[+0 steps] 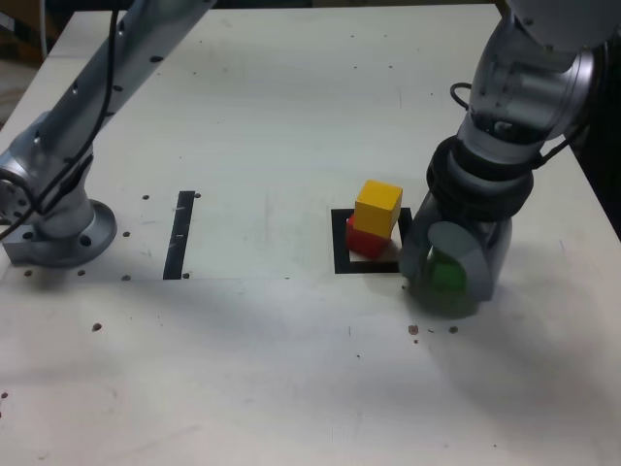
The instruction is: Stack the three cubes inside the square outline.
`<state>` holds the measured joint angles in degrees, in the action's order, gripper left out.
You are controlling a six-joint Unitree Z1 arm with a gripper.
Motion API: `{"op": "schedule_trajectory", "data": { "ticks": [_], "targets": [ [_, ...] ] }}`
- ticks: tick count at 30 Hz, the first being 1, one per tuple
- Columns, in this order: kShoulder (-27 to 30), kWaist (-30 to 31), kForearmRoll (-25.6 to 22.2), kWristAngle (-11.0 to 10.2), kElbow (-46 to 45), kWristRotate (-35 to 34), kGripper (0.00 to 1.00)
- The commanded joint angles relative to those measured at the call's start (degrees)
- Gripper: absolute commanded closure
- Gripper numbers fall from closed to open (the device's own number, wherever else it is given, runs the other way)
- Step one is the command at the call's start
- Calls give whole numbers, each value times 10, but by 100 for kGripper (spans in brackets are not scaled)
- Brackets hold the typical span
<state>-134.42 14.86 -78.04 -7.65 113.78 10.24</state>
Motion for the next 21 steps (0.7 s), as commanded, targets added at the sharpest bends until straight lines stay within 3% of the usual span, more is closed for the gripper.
{"op": "schedule_trajectory", "data": {
  "ticks": [1,15,17,21],
  "targets": [
    [10,0,-9,-5,2,0,83],
    [138,14,-79,-45,3,0,88],
    [144,19,-77,-60,6,3,83],
    [137,29,-62,-84,17,16,54]
  ]
}}
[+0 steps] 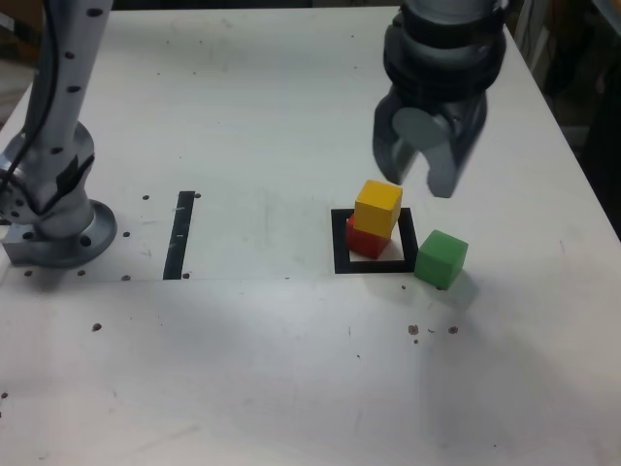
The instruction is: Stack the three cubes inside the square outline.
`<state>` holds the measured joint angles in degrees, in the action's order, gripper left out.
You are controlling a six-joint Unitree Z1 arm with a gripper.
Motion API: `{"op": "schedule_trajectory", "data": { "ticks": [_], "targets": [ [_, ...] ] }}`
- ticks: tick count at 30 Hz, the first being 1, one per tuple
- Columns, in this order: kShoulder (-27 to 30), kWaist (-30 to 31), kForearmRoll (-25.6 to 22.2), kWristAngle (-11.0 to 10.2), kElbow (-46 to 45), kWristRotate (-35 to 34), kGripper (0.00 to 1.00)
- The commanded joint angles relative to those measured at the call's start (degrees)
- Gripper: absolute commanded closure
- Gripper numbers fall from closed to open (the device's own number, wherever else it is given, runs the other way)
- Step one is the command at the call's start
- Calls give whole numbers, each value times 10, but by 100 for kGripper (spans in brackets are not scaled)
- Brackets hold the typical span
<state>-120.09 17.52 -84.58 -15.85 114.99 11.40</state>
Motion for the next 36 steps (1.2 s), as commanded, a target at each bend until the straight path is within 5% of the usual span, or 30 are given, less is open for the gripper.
{"op": "schedule_trajectory", "data": {
  "ticks": [1,5,12,36],
  "targets": [
    [-10,4,5,-2,7,9,46],
    [-25,5,12,0,9,21,23],
    [-36,5,25,4,0,32,10],
    [-92,-17,61,74,-33,71,2]
  ]
}}
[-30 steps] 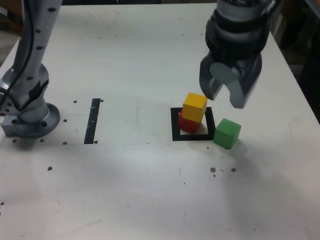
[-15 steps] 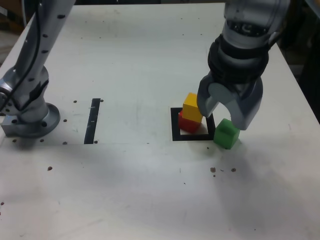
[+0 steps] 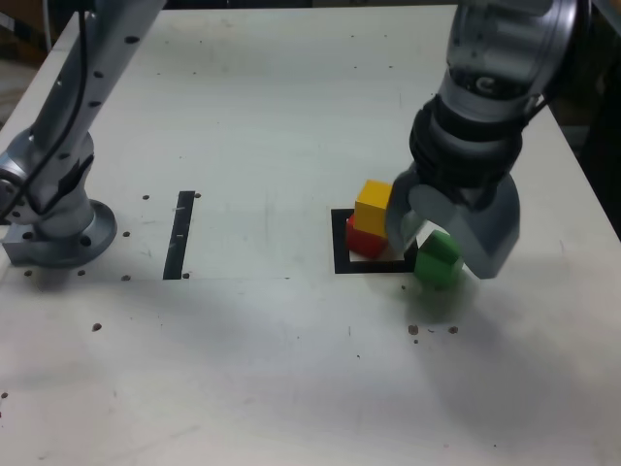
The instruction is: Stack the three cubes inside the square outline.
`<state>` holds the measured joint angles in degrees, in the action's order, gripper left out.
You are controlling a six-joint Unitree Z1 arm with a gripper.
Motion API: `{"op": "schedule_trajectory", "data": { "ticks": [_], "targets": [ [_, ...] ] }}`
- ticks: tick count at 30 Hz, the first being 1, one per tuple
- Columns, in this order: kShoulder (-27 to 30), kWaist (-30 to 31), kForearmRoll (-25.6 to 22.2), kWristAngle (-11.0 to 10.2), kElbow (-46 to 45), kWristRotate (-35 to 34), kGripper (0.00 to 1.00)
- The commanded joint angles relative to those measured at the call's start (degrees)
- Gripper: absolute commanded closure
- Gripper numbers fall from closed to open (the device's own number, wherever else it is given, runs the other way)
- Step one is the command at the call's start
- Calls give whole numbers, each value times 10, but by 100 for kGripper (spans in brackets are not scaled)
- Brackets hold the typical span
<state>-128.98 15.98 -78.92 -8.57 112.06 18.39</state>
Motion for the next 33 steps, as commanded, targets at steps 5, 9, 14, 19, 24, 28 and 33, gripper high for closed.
{"op": "schedule_trajectory", "data": {
  "ticks": [5,9,14,19,24,28,33],
  "targets": [
    [-5,-7,21,3,-19,1,2],
    [-11,-12,26,2,-29,8,4],
    [-21,-17,28,3,-33,17,6],
    [-37,-18,32,14,-29,24,11],
    [-39,-18,34,20,-31,33,18],
    [-36,-20,36,17,-33,33,28],
    [-35,-20,41,13,-33,27,41]
  ]
}}
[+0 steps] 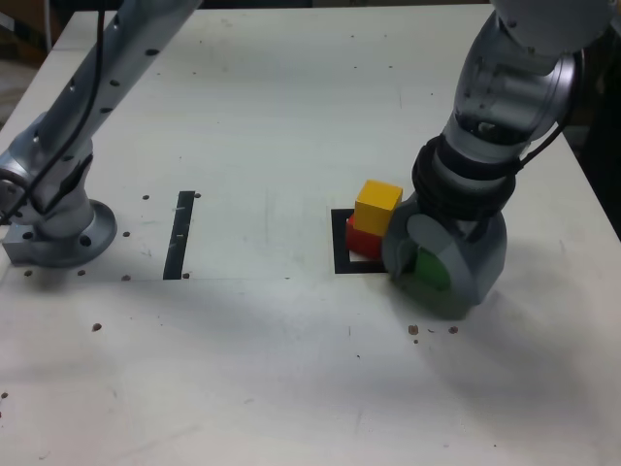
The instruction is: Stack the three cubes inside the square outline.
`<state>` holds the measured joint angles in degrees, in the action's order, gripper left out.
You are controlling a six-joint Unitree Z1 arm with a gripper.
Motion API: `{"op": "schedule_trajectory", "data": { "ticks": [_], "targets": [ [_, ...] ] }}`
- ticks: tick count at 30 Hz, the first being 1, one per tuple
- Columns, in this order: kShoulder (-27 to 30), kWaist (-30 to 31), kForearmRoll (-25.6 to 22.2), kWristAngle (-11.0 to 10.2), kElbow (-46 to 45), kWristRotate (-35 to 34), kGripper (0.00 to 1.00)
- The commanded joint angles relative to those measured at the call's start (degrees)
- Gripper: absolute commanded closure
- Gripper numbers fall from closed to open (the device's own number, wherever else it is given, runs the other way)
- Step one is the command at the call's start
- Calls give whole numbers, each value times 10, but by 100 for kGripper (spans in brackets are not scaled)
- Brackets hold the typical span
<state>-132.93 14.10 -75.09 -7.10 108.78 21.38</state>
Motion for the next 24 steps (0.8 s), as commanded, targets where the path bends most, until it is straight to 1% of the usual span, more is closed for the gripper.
{"op": "schedule_trajectory", "data": {
  "ticks": [1,4,7,10,12,16,19,24],
  "targets": [
    [4,-1,4,-2,0,-4,43],
    [3,-1,9,-6,0,-9,52],
    [4,-1,13,-13,3,-11,64],
    [3,-1,16,-16,5,-13,73],
    [1,-1,19,-15,5,-14,75],
    [-4,-1,22,-14,6,-15,76],
    [-4,-1,20,-15,9,-15,80],
    [2,-1,-4,-19,23,-16,87]
  ]
}}
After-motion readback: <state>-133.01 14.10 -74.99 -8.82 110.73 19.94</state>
